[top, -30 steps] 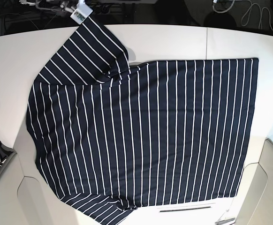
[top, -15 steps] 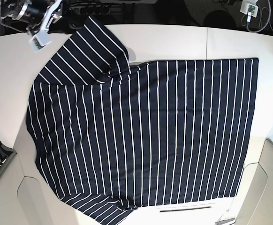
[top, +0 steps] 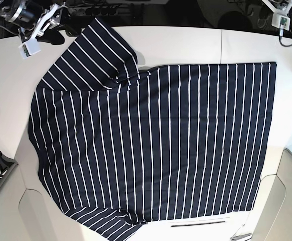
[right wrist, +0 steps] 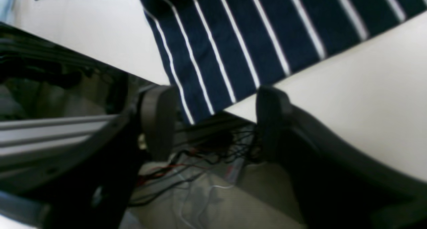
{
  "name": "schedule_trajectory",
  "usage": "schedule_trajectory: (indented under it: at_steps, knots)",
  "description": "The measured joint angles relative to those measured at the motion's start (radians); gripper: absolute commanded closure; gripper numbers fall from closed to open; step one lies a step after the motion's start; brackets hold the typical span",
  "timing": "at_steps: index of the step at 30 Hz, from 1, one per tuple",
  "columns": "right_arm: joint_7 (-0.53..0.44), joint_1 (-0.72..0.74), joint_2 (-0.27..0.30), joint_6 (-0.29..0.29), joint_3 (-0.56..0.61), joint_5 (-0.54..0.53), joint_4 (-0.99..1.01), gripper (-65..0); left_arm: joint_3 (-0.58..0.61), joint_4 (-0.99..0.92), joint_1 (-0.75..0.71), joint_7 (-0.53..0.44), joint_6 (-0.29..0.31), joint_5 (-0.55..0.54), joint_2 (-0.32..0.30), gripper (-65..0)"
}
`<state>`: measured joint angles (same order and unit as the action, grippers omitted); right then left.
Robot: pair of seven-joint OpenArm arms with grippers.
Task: Fold the T-shirt properly
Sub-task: 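Move both grippers down to the shirt's shoulder edge corners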
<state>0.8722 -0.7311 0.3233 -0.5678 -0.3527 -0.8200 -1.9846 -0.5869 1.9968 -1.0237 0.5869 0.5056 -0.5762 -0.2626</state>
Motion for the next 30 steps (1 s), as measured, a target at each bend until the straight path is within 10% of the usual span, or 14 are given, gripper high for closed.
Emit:
schedule_trajectory:
  at_steps: [30]
  knots:
    - [-0.013, 0.117, -0.051, 0.003, -0.001, 0.005, 0.168, -37.5, -0.060, -0.323, 0.413, 0.079, -0.011, -0.106, -0.155, -43.7]
